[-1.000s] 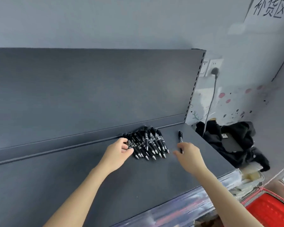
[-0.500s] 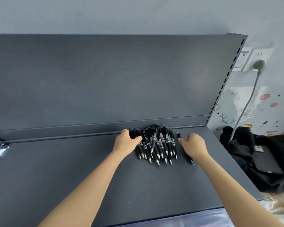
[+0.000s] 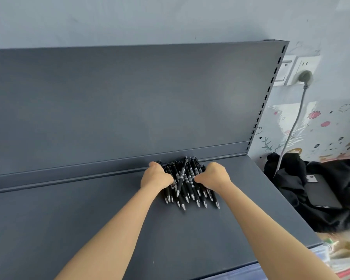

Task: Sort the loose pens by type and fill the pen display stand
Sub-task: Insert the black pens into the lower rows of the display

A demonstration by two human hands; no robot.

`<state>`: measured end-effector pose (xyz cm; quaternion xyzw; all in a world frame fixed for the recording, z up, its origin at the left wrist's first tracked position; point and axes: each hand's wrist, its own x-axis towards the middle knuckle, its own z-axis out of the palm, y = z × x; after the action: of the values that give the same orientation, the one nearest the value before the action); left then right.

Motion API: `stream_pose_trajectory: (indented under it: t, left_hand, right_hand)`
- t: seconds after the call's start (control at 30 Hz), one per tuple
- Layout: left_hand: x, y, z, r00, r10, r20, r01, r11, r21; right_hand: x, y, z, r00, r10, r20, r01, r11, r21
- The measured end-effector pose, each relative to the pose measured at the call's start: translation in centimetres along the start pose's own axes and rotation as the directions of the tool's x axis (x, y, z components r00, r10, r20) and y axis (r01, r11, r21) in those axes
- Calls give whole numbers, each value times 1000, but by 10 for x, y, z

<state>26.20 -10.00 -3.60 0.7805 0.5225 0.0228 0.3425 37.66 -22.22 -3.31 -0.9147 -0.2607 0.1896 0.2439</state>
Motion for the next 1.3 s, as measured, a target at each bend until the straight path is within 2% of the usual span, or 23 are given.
stream_pose_trajectory:
  t: [0.23, 0.4, 0.53, 0.77, 1.0, 1.13, 1.2, 1.3]
  left_hand:
    - [5, 1, 6, 1000, 9, -5, -9, 994, -111]
    - [5, -1, 6, 998, 56, -15, -56, 998, 34]
    - [5, -5, 9, 995, 99, -11, -97, 989, 109]
    - [5, 0, 7, 990, 114, 88, -131, 966, 224]
    - [-4, -7, 6, 984, 178, 21, -174, 914, 365]
    - [-6, -17, 8, 981, 185, -57, -169, 962, 216]
    - [-1, -28, 8, 984, 154, -84, -149, 987, 66]
    - [3, -45, 5, 989, 123, -80, -137, 969, -207]
  right_hand:
    - [6, 5, 4, 1000, 17, -13, -17, 999, -34]
    - [9, 7, 1, 1000, 6, 11, -6, 999, -52]
    - [11, 8, -5, 998, 33, 44, -34, 999, 14]
    - [8, 11, -7, 998, 41, 55, -45, 995, 87]
    - [2, 18, -4, 1000, 14, 26, -17, 989, 150]
    - [-2, 24, 0, 1000, -2, -29, 8, 981, 193]
    - [-5, 30, -1, 999, 27, -32, -14, 939, 342]
    - [-15, 32, -6, 997, 46, 57, -72, 767, 638]
